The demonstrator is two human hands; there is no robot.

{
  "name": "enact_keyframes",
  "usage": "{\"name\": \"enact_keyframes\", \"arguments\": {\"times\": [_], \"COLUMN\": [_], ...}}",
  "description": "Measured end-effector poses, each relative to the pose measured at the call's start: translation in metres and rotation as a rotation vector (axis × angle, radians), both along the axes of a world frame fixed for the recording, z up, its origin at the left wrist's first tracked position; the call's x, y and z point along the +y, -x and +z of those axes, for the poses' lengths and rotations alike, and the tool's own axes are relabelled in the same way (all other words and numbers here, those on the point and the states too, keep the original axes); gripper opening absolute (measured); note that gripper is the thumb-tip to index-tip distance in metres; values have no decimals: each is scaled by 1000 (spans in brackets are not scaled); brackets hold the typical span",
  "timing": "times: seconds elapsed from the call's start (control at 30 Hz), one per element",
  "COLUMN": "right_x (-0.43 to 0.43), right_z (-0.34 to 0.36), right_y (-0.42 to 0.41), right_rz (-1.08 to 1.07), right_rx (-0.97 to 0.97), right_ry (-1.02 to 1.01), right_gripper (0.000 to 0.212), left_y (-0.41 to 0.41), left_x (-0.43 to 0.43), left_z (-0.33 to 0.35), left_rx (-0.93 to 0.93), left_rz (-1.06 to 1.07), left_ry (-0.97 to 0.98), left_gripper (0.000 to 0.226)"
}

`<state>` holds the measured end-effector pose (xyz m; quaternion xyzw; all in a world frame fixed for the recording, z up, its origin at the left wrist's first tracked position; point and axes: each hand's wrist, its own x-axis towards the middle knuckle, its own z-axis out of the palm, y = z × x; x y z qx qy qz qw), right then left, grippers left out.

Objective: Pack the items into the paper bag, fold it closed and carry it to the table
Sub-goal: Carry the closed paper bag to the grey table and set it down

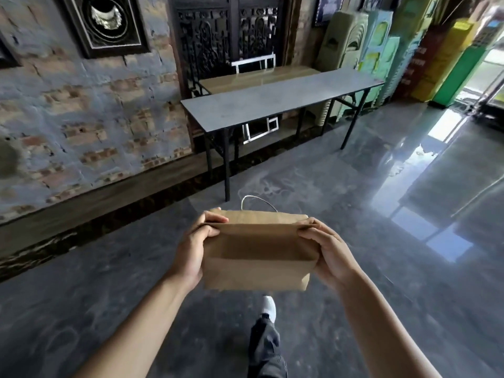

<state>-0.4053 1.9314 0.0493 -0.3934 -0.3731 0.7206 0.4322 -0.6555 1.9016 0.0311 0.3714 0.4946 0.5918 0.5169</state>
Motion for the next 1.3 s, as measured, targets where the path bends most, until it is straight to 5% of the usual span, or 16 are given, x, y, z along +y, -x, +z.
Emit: {"name": "enact_keyframes", "arguments": {"times": [0.27,0.87,1.3], "right_x": [308,914,1249], "right_z": [1,3,-83], "right_y": [6,81,167], "right_rz": [19,86,391], "right_rx": [60,-9,-49], "right_ry": [3,26,134], "right_gripper": [9,23,26], "left_y": [0,65,122], "left_x": [297,887,1139], "left_z": [20,-8,-77], "left_rx": [59,-50,-33], "left_rz": [59,169,475], "left_ry": [-45,-32,123], "left_gripper": [26,33,25]}}
